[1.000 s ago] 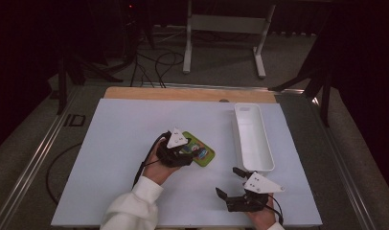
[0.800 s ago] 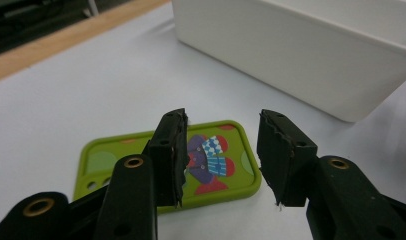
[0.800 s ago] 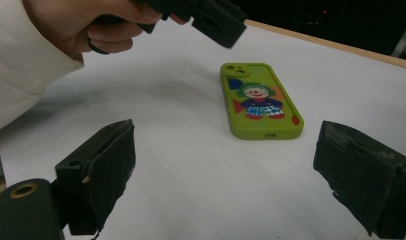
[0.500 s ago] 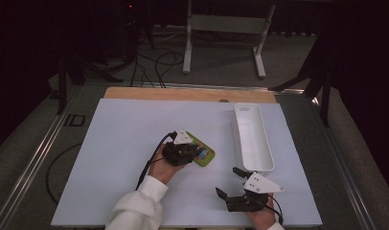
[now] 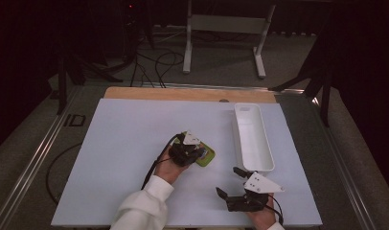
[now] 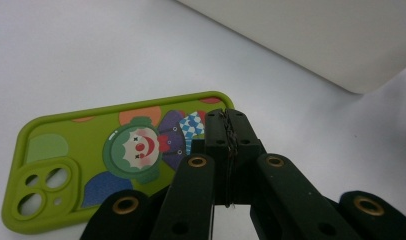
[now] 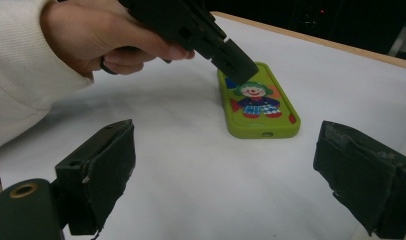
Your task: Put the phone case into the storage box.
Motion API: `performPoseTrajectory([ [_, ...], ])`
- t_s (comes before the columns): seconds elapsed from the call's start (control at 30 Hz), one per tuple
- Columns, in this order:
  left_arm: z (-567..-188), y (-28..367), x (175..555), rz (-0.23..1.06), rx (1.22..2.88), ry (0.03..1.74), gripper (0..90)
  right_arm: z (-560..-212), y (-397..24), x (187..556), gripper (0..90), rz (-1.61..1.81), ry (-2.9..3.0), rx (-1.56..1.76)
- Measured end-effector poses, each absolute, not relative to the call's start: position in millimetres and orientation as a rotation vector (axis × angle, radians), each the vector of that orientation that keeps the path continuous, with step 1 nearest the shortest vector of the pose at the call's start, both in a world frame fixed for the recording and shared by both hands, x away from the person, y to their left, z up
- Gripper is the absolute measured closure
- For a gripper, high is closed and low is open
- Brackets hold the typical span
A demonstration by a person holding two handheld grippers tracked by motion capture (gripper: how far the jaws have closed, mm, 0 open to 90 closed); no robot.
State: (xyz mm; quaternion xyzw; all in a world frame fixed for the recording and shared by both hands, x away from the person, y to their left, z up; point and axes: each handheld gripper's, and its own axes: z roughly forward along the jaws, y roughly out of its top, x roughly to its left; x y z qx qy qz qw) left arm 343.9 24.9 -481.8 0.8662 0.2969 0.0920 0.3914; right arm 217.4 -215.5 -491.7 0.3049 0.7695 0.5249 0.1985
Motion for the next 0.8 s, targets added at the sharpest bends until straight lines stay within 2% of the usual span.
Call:
performPoseTrajectory([
  [0.8,-504.4,4.7,346.3,0.174,2.281,0.782,89.5,-492.0,-217.0,217.4,9.7,1.470,2.146,0.858],
])
